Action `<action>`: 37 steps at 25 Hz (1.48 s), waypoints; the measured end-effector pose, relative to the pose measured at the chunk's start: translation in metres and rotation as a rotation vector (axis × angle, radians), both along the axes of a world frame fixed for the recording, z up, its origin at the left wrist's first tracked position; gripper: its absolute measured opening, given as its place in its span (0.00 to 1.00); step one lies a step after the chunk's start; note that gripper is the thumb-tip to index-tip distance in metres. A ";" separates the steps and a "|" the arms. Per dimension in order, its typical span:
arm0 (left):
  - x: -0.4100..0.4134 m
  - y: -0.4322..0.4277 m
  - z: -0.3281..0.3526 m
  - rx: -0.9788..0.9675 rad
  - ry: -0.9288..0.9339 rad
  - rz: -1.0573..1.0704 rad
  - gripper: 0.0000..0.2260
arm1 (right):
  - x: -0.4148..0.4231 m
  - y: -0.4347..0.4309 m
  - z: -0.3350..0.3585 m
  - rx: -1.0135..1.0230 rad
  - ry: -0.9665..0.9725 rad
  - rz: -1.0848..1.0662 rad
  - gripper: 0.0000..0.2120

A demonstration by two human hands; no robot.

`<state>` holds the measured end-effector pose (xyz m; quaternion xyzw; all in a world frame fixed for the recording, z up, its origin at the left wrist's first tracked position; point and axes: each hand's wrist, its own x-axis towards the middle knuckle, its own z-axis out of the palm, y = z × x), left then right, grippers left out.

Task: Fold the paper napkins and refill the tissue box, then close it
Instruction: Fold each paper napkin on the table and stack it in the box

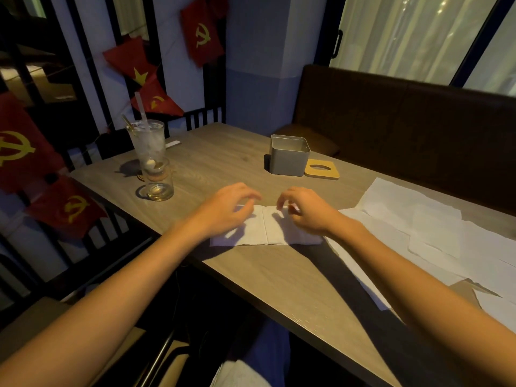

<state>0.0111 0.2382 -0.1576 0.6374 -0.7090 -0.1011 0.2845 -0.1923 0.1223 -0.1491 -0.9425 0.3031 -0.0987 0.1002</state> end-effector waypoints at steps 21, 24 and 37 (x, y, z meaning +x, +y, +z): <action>-0.019 -0.010 -0.034 0.271 -0.356 0.050 0.25 | 0.027 0.026 -0.036 0.042 0.153 -0.047 0.30; -0.012 -0.008 -0.042 0.329 -0.433 0.065 0.26 | 0.029 0.022 -0.048 0.055 0.237 -0.082 0.32; 0.070 0.034 -0.021 0.581 -0.403 0.105 0.37 | -0.022 0.002 -0.033 0.157 0.220 -0.204 0.38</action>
